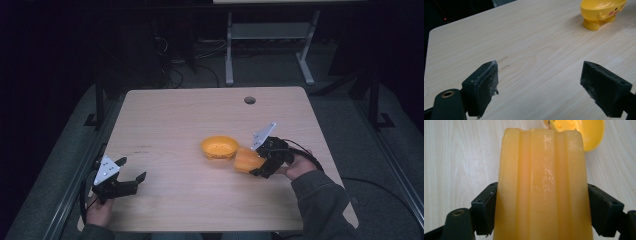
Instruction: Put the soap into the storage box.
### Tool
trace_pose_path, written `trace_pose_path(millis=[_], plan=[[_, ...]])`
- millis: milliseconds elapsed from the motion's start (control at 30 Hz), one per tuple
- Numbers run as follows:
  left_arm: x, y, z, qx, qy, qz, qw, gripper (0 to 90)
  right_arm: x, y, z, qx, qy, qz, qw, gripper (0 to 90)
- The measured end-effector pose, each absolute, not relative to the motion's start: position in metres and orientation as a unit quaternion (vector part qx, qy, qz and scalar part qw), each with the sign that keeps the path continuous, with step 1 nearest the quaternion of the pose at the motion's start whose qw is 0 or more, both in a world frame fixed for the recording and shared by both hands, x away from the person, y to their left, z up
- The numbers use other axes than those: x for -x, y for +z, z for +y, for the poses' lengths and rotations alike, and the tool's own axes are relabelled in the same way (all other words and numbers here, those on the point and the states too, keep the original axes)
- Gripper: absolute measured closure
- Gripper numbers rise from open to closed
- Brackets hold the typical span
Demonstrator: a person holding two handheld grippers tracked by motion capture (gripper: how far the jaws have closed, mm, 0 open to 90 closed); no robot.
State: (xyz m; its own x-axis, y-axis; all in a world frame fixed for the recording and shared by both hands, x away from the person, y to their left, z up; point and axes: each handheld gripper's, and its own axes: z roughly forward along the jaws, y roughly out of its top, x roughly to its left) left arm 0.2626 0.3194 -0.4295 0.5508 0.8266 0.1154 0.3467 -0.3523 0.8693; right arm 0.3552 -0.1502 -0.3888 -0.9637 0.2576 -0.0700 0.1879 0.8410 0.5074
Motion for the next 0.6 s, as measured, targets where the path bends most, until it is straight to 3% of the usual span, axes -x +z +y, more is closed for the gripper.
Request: trace_pose_path(millis=[600], plan=[[-0.263, -0.429, 0.320, -0.770, 0.285, 0.380, 0.426, 14.2, -0.378, -0.376, -0.127, -0.100, 0.266, 0.956, 0.069, 20.8]])
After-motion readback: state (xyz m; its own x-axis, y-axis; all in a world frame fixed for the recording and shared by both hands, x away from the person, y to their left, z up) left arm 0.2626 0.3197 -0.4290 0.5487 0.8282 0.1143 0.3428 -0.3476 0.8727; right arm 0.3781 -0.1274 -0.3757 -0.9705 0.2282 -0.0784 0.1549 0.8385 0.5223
